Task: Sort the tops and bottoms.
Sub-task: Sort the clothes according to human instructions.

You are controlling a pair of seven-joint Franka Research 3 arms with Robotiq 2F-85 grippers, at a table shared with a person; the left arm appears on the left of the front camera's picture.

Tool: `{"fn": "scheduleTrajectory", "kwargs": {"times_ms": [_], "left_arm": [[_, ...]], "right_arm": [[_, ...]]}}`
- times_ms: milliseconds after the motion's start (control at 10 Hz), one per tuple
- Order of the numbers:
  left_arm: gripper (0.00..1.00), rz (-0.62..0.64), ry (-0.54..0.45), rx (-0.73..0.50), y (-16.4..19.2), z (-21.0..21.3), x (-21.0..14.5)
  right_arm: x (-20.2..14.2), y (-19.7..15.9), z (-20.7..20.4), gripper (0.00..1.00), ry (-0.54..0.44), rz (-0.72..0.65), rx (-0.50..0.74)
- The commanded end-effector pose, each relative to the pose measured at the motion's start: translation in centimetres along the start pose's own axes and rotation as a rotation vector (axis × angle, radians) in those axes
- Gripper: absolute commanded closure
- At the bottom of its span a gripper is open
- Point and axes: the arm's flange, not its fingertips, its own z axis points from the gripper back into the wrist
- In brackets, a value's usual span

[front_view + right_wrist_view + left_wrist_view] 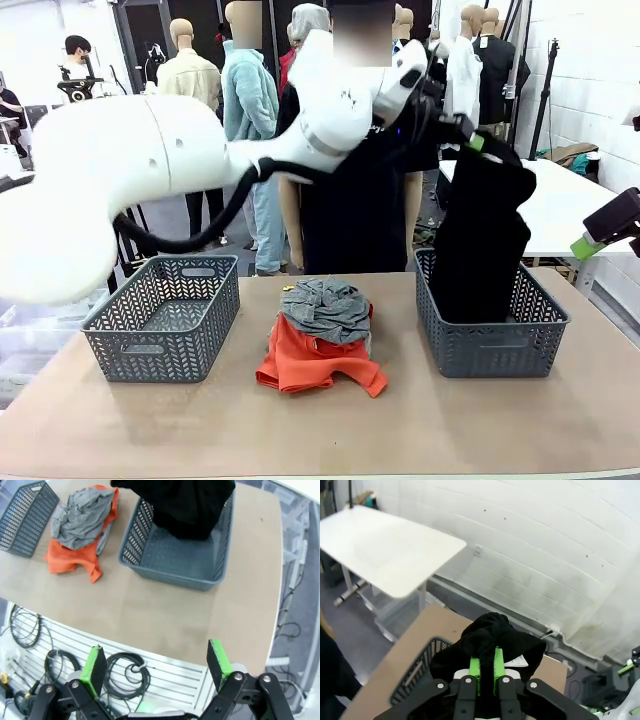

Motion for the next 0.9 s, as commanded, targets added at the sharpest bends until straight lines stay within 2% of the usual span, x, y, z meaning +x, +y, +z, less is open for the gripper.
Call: {"fn": "scheduleTrajectory", "kwargs": {"times_ms": [0, 300, 500, 600, 800], "left_arm": [[1.00, 0.123, -0.022, -0.041, 2.5, -2.6, -2.5], [1.00, 0.170, 0.111, -0.087, 3.4, -6.3, -5.7], [1.00, 0.208, 0.185, -0.074, 4.8, -7.2, -7.5], [1.00, 0.226, 0.255, -0.056, 4.4, -7.6, -8.4], [1.00, 0.265, 0.309, -0.052, 5.3, -8.3, -9.7]], "right_arm": [[-0.1, 0.0, -0.1, 0.00, 0.010, 0.006, -0.001], [-0.1, 0.0, -0.1, 0.00, 0.010, 0.006, -0.001], [-0.1, 0.0, -0.1, 0.00, 0.010, 0.006, -0.001], [-0.1, 0.0, -0.1, 0.00, 0.010, 0.006, -0.001], [-0.1, 0.0, -0.1, 0.00, 0.010, 0.006, -0.001]]}}
